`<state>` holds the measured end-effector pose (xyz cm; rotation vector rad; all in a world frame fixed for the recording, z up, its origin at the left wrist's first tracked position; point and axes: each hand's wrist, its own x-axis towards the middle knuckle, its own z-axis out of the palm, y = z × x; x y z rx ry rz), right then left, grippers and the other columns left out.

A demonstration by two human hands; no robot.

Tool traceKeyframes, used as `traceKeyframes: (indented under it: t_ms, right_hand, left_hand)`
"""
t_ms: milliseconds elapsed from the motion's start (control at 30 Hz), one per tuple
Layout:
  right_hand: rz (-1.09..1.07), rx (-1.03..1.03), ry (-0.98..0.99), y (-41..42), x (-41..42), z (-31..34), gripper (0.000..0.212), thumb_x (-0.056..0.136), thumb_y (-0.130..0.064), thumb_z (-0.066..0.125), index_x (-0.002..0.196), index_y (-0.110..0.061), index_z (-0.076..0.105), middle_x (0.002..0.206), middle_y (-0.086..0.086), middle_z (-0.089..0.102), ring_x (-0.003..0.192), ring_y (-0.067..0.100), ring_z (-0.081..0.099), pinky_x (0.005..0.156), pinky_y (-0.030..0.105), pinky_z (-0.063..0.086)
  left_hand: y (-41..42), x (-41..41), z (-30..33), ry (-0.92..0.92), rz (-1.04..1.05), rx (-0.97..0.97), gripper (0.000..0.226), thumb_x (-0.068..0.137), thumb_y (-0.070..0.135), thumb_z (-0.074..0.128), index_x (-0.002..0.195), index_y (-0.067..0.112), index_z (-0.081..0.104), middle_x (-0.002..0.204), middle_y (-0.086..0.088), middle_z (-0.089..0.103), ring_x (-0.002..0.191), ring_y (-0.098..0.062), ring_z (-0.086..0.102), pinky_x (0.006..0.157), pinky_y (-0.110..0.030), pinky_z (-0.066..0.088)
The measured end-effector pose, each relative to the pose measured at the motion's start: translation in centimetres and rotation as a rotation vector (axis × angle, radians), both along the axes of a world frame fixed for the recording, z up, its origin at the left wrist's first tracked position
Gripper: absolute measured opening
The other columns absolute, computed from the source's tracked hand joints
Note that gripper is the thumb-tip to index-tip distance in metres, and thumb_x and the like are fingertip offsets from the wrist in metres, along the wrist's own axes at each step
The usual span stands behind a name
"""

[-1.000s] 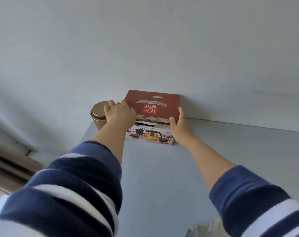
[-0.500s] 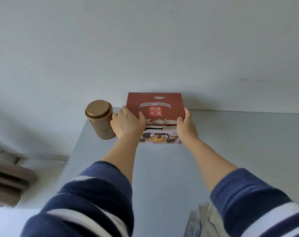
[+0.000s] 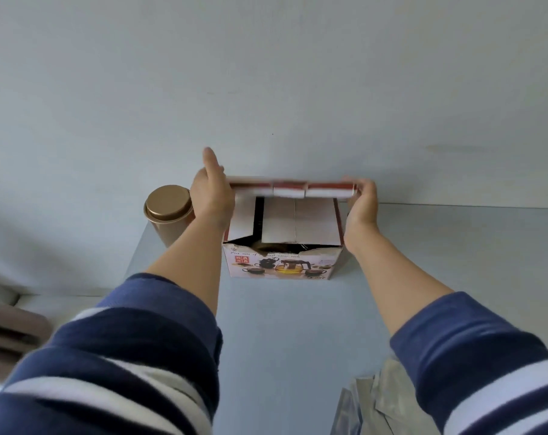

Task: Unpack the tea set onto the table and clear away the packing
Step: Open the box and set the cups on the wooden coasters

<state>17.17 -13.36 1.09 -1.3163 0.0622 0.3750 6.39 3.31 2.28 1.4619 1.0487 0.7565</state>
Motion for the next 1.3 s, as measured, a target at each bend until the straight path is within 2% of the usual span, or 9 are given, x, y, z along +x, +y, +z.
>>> traceKeyframes:
  t_ms: [167,400,567,733,933,1000,1100,1200,1300]
  right_hand:
    - [0.098,-0.138,-0.172,2.3,2.7,0.9,0.031,0.098,-0.020,0.034,0.111,-0.021,0.063,0.149,0.004,0.043,0.140,0.017,0.034,0.102,0.024,0.023]
    - [0.453,-0.780,-0.462,3.3,4.1,-1.0,0.073,0.098,-0.022,0.044,0.154,-0.029,-0.003,0.164,-0.002,-0.006,0.148,0.018,0.016,0.102,0.023,0.026]
    - [0.730,-1.241,-0.552,2.1,0.8,-2.4,0.115,0.068,-0.080,0.054,0.153,-0.032,-0.006,0.156,-0.003,-0.034,0.147,0.027,-0.023,0.115,0.062,-0.001]
    - [0.875,-1.388,-0.702,0.1,-1.7,-2.3,0.121,0.062,-0.083,0.059,0.151,-0.040,-0.012,0.158,-0.001,-0.030,0.143,0.033,-0.031,0.113,0.065,-0.003]
    - [0.203,-0.740,-0.800,-1.5,-3.7,-1.6,0.047,0.096,-0.037,0.048,0.140,-0.020,0.043,0.131,0.006,0.055,0.109,0.023,0.056,0.081,0.019,0.048]
    - [-0.049,-0.555,-0.593,-1.9,-3.8,-1.2,0.034,0.101,-0.025,0.039,0.128,-0.010,0.052,0.108,0.011,0.064,0.091,0.025,0.059,0.058,0.012,0.038]
    - [-0.268,-0.286,-0.225,-2.7,-2.7,-2.3,0.022,0.098,-0.018,0.046,0.115,-0.010,0.058,0.110,0.012,0.064,0.106,0.030,0.060,0.081,0.029,0.044]
    - [-0.344,-0.003,0.118,-3.7,-1.8,-3.8,0.035,0.090,-0.007,0.056,0.123,-0.014,0.045,0.115,0.005,0.059,0.100,0.028,0.064,0.080,0.045,0.057]
    - [-0.287,0.035,0.439,-4.5,-2.0,-5.5,0.060,0.084,-0.014,0.071,0.134,-0.009,0.037,0.089,0.009,0.066,0.051,0.014,0.062,0.043,0.023,0.051]
  left_hand:
    - [1.6,2.5,0.2,0.031,-0.263,0.059,0.044,0.099,0.043,0.032,0.127,0.020,0.057,0.130,0.001,0.053,0.123,-0.020,0.048,0.097,-0.033,0.034]
    - [1.3,2.9,-2.8,0.530,-0.493,0.391,0.083,0.092,0.022,0.055,0.155,0.028,0.002,0.163,0.012,-0.006,0.144,-0.019,0.029,0.096,-0.025,0.035]
    - [0.4,1.4,-2.6,0.537,-0.388,0.338,0.052,0.094,0.029,0.041,0.145,0.021,0.038,0.145,-0.005,0.048,0.123,-0.029,0.053,0.100,-0.041,0.047]
    - [1.9,-1.2,-1.2,0.462,-0.329,0.238,0.034,0.098,0.031,0.038,0.123,0.020,0.058,0.102,-0.008,0.067,0.088,-0.028,0.061,0.077,-0.035,0.051]
    - [1.0,-4.2,-1.5,0.776,-0.323,0.539,0.051,0.098,0.022,0.047,0.147,0.020,0.033,0.138,-0.012,0.051,0.116,-0.032,0.057,0.084,-0.043,0.052]
    - [-0.5,-4.5,-2.5,0.793,-0.311,0.549,0.051,0.098,0.032,0.045,0.146,0.021,0.034,0.153,-0.009,0.032,0.133,-0.031,0.042,0.091,-0.045,0.049]
    - [-2.4,-4.6,-4.0,0.807,-0.251,0.500,0.049,0.097,0.035,0.041,0.144,0.021,0.037,0.161,-0.009,0.014,0.146,-0.030,0.018,0.102,-0.049,0.039]
    - [-3.5,-4.6,-5.4,0.858,-0.206,0.573,0.042,0.098,0.030,0.034,0.134,0.016,0.050,0.153,-0.008,0.036,0.144,-0.027,0.022,0.112,-0.047,0.025]
    - [-4.3,-4.6,-5.8,0.725,-0.177,0.425,0.037,0.099,0.021,0.028,0.125,0.013,0.053,0.127,-0.010,0.059,0.120,-0.031,0.049,0.100,-0.046,0.041]
